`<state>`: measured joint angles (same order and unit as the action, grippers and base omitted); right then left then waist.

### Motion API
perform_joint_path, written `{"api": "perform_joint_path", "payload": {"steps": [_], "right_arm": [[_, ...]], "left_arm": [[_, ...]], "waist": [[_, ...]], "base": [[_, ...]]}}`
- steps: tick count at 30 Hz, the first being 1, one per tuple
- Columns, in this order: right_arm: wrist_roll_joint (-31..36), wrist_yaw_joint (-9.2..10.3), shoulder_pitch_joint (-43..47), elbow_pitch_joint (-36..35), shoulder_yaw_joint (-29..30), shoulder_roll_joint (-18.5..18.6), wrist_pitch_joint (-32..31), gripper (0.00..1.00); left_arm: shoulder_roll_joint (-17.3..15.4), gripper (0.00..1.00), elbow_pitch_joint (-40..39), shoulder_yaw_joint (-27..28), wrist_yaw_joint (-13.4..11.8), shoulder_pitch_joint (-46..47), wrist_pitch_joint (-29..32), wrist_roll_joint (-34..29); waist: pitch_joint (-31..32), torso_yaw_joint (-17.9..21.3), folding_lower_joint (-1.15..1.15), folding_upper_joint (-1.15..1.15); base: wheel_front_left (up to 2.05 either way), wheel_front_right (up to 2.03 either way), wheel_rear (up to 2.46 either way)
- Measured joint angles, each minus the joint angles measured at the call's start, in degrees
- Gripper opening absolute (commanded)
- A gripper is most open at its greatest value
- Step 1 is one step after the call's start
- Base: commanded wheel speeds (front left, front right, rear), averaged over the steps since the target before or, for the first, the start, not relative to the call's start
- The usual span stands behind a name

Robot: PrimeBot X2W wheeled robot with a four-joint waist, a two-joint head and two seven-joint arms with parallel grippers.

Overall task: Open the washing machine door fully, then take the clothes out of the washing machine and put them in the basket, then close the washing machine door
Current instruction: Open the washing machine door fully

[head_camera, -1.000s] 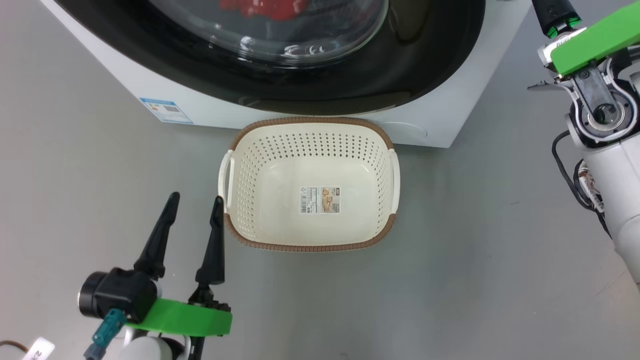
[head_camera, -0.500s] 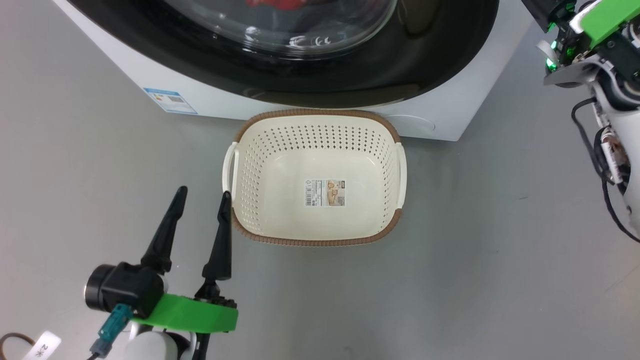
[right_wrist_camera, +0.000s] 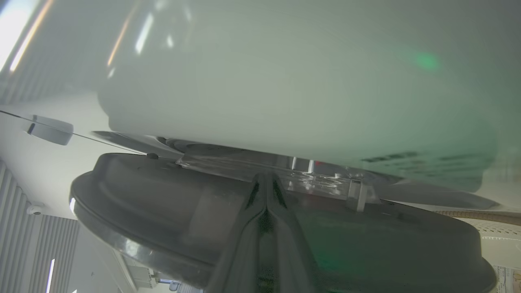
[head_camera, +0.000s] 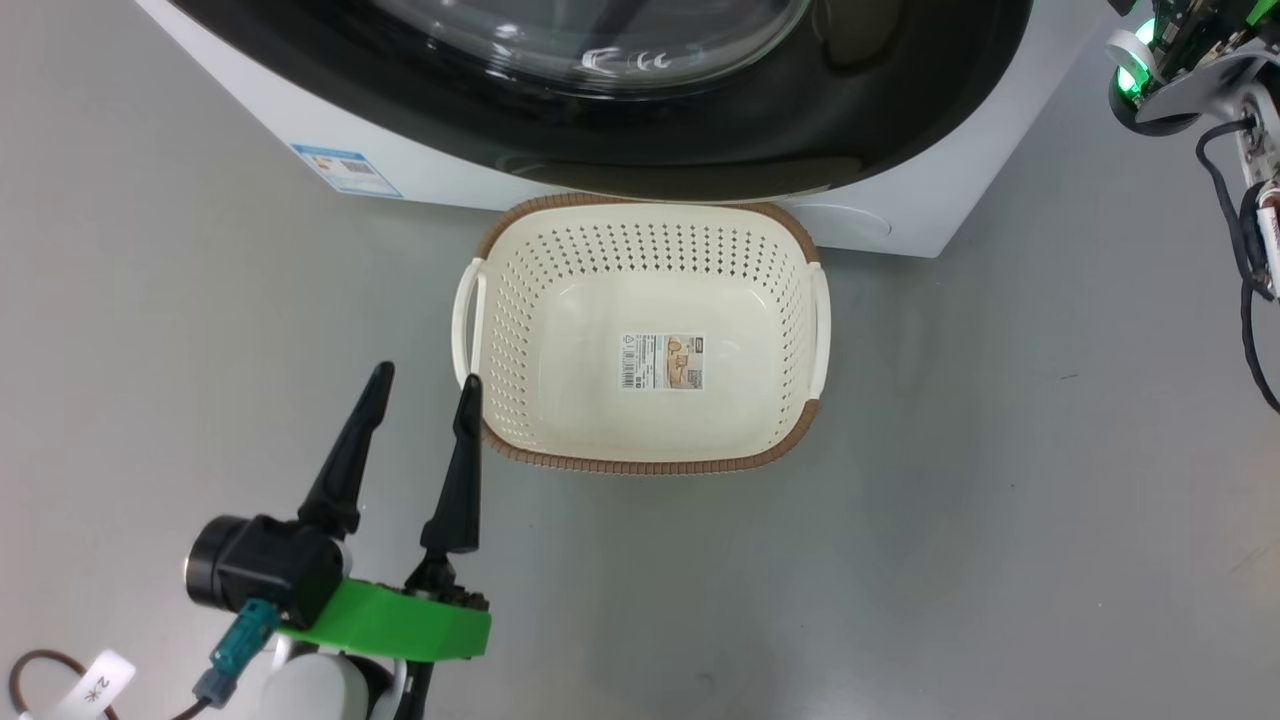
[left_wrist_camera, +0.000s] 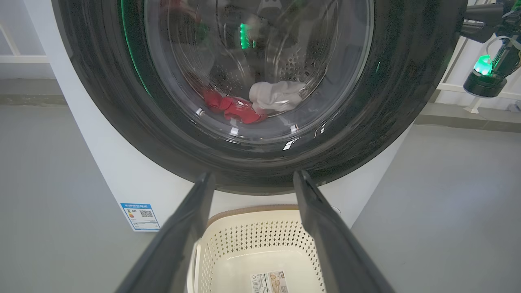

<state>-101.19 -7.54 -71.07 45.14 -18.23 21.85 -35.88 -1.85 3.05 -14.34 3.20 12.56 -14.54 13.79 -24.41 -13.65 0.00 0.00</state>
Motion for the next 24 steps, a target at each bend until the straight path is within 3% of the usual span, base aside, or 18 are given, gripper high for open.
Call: {"api": "perform_joint_path", "payload": {"steps": [10,24], "right_arm": [[-0.19,0.01,-0.2,0.32,-0.2,-0.27,-4.9,0.0],[0.89,0.14,10.27,-7.03,-0.81,-1.19,-8.4,0.0]], "left_arm": [[0.01,1.0,0.12,-0.45,-0.18,1.22,0.0,0.02],[0.01,1.0,0.93,-0.46,-0.46,0.57,0.0,0.09]], "waist": [[0.53,-0.26,0.0,0.0],[4.63,-0.3,0.0,0.0]], "base": [[0.0,0.0,0.0],[0.0,0.0,0.0]]}}
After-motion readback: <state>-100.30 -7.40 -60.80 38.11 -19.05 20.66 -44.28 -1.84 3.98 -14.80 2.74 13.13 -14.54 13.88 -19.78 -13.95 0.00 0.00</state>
